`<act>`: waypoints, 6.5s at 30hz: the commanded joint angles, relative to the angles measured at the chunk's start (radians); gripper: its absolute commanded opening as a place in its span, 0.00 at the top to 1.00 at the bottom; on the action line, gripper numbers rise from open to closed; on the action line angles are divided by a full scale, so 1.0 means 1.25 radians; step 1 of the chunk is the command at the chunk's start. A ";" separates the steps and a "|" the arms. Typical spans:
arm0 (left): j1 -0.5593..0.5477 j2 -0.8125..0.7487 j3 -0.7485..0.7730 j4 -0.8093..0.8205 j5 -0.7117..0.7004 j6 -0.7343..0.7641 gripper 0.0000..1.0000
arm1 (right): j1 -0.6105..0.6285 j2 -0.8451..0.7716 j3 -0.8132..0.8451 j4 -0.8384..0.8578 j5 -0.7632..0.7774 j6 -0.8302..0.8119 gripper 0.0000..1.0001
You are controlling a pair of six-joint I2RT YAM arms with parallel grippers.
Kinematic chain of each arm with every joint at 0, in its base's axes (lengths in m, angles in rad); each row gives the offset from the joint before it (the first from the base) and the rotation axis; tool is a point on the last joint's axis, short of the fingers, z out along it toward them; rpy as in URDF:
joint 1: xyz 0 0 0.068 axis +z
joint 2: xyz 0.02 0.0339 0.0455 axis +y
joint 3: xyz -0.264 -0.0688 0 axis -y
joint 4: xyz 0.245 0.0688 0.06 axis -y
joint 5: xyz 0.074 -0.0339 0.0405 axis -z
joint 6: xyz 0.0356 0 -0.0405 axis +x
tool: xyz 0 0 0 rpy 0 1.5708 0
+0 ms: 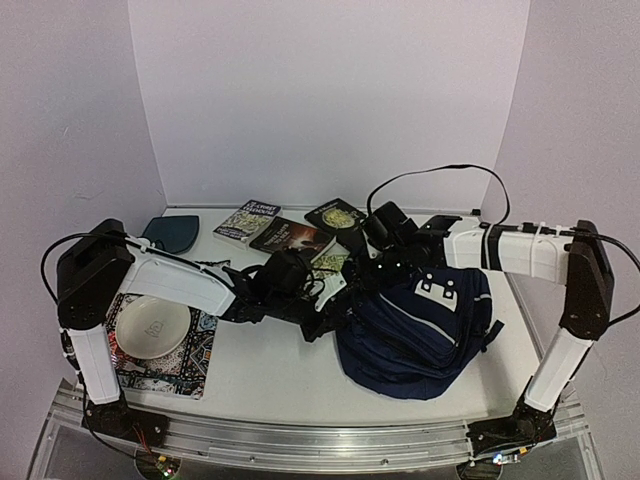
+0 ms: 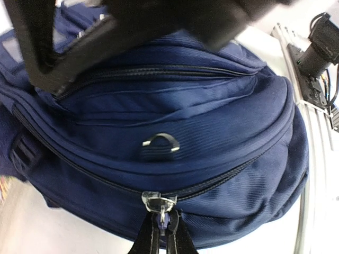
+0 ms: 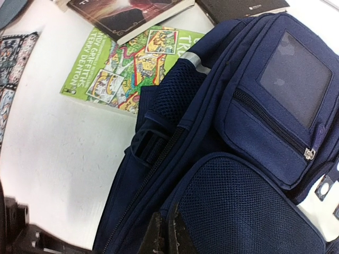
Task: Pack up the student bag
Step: Zip the second largest pocket of the bag in the student bag, then grab the second largest pocket of the student bag, then hold the second largest pocket of the student bag, then zip the student bag into the second largest pocket of the bag, then hold the second largest pocket of the student bag.
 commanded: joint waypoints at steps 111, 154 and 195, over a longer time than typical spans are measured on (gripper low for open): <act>-0.083 0.035 0.025 -0.008 0.003 -0.709 0.28 | 0.348 -0.279 -0.335 -0.103 0.087 0.428 1.00; 0.259 0.021 0.327 -0.380 -0.161 -0.366 0.73 | 0.349 -0.313 -0.249 -0.108 0.180 0.284 1.00; 0.041 -0.110 -0.037 -0.038 -0.039 -0.807 0.99 | 0.349 -0.171 -0.185 0.086 0.149 0.163 1.00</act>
